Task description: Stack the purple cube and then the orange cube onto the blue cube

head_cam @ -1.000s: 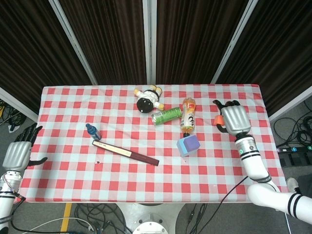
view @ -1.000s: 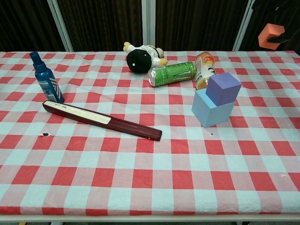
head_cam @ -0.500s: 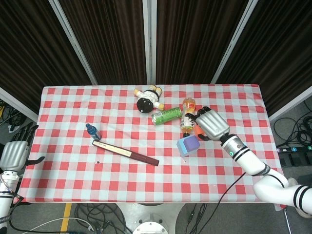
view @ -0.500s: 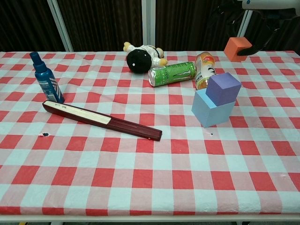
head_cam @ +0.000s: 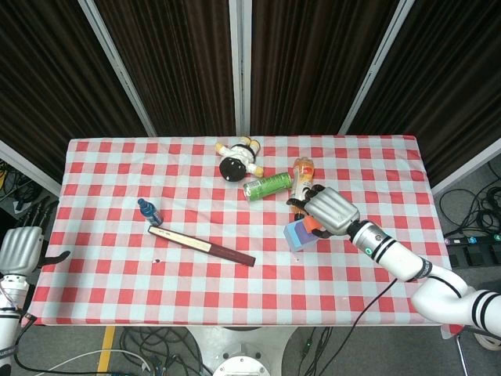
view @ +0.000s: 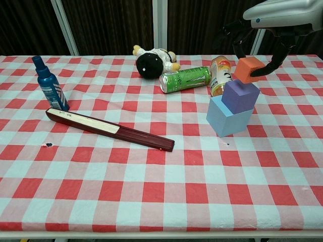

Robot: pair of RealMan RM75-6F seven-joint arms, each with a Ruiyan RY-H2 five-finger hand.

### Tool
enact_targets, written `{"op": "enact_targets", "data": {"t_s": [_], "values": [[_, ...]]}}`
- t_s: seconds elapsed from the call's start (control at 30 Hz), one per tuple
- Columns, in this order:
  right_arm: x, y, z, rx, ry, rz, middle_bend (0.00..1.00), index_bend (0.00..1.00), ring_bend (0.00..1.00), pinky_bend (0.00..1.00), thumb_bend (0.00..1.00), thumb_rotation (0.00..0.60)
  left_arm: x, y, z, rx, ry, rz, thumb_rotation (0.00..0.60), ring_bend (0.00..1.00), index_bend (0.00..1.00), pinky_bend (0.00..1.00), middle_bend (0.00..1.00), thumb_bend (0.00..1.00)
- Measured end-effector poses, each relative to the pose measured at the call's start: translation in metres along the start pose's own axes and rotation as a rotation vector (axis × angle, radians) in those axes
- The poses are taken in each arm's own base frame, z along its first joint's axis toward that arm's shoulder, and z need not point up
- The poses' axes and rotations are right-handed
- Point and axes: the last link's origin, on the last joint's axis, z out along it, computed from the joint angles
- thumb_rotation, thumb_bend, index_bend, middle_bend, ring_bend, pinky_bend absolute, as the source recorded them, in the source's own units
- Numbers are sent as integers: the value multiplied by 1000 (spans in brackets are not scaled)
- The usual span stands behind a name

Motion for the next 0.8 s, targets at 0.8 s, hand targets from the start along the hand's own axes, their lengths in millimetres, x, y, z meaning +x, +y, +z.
{"op": "enact_targets", "data": {"t_s": [0.8], "values": [[-11,0,6,2,-50,-13,347,142,152,238,2,600,-2,-6,1,16,4,-7,600,77,111,203,88,0]]}}
